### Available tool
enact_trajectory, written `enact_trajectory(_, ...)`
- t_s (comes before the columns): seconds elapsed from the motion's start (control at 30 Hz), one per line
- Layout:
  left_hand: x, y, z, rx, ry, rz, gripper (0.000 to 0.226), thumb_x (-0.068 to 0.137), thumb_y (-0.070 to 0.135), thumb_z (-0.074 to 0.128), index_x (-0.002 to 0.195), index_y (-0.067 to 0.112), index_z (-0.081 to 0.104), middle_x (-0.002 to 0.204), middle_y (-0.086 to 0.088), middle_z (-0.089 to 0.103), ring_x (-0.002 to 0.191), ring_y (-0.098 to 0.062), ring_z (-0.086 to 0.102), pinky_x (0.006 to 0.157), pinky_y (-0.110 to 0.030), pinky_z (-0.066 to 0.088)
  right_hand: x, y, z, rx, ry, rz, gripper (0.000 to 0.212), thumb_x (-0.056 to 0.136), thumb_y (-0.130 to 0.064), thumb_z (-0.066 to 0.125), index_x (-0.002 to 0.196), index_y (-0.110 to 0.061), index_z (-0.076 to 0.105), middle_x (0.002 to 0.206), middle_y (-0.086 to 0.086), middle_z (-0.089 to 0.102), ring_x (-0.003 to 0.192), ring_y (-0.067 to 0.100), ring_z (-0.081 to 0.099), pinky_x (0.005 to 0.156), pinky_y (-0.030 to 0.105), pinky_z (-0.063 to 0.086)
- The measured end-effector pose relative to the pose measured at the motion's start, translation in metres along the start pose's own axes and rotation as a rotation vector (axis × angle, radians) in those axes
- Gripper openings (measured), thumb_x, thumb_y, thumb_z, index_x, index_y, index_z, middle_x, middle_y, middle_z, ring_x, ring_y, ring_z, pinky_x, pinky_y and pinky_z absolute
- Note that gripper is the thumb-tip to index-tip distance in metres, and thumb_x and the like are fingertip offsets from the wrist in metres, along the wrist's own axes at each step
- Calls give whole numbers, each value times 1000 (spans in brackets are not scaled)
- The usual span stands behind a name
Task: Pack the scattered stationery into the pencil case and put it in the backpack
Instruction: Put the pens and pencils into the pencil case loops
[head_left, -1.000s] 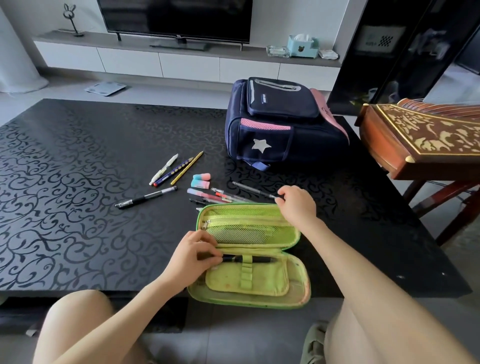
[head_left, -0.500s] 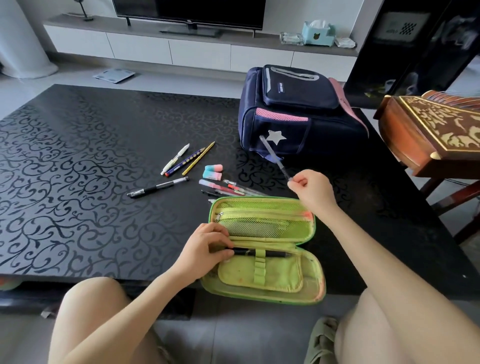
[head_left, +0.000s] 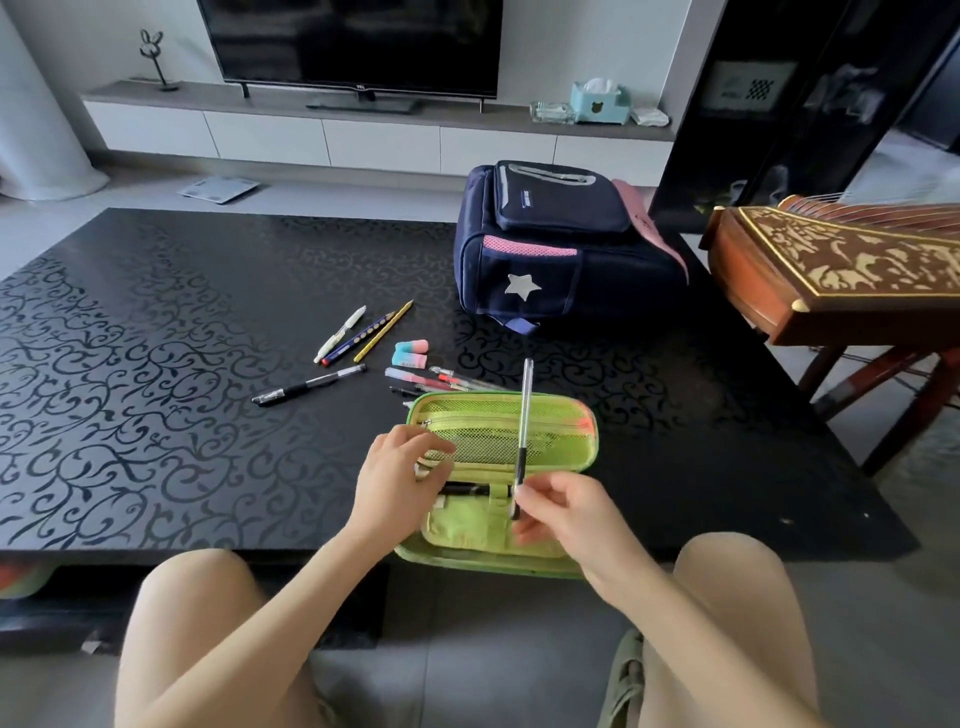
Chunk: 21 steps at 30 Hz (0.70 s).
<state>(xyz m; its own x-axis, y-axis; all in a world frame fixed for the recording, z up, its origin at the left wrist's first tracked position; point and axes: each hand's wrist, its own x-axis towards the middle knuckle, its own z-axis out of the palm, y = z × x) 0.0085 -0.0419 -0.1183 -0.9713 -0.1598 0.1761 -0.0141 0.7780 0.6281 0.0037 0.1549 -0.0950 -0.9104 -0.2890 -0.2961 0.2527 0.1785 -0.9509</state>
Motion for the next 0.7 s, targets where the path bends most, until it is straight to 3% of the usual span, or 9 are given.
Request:
enact_trajectory(0.13,-12,51,-9,-468,-125,-121,17,91,30,54,92,22,69,81,17,64,75,3,58,68,-16,44,-5,0,37,106,-48,-28,12,90,-2,58,80,-5,63,67,7,62,53,15,60,56,26,55)
enact_trajectory(0.2,-16,56,-10,-588,-75,-161,15,89,26,60,80,20,70,67,10,63,60,1,54,59,-13,43,-8,0,45,148,-76,-26,14,90,-4,58,78,-7,64,66,5,63,55,15,60,57,25,55)
enact_trajectory(0.27,-19,50,-15,-652,-31,-217,10,86,24,64,82,18,72,62,3,61,53,-4,51,52,-15,42,-7,3,40,107,-63,-31,10,90,-9,60,81,-12,66,69,1,66,59,15,62,61,28,56)
enact_trajectory(0.33,-18,34,-21,-566,-14,-220,8,84,23,66,89,20,72,64,2,63,51,-6,53,48,-11,41,-3,12,24,-123,35,-91,3,87,-15,64,88,-17,66,76,-2,68,65,13,63,67,31,54)
enact_trajectory(0.4,-16,12,-28,-265,-41,-78,12,84,23,66,94,23,73,73,7,64,61,-8,57,55,-8,41,0,21,1,-403,164,-173,9,86,-18,65,95,-17,68,83,-5,69,74,9,63,72,27,52)
enact_trajectory(0.47,-17,-11,-33,-1,-107,102,16,85,21,65,99,21,73,76,8,59,71,-10,55,63,-14,40,0,26,-21,-594,260,-210,13,87,-20,63,98,-16,69,86,-6,69,79,8,63,74,24,50)
enact_trajectory(0.57,-22,-34,-31,198,-196,286,24,88,22,52,102,20,71,75,2,56,73,-21,50,66,-32,48,0,32,-40,-748,290,-216,15,89,-21,60,101,-17,68,88,-6,69,75,7,60,71,21,45)
enact_trajectory(0.7,-20,-38,-20,246,-156,375,24,82,18,54,94,23,73,72,0,53,70,-19,44,59,-29,48,2,40,-42,-829,262,-285,15,89,-19,59,102,-17,67,85,-9,66,73,8,58,71,23,47)
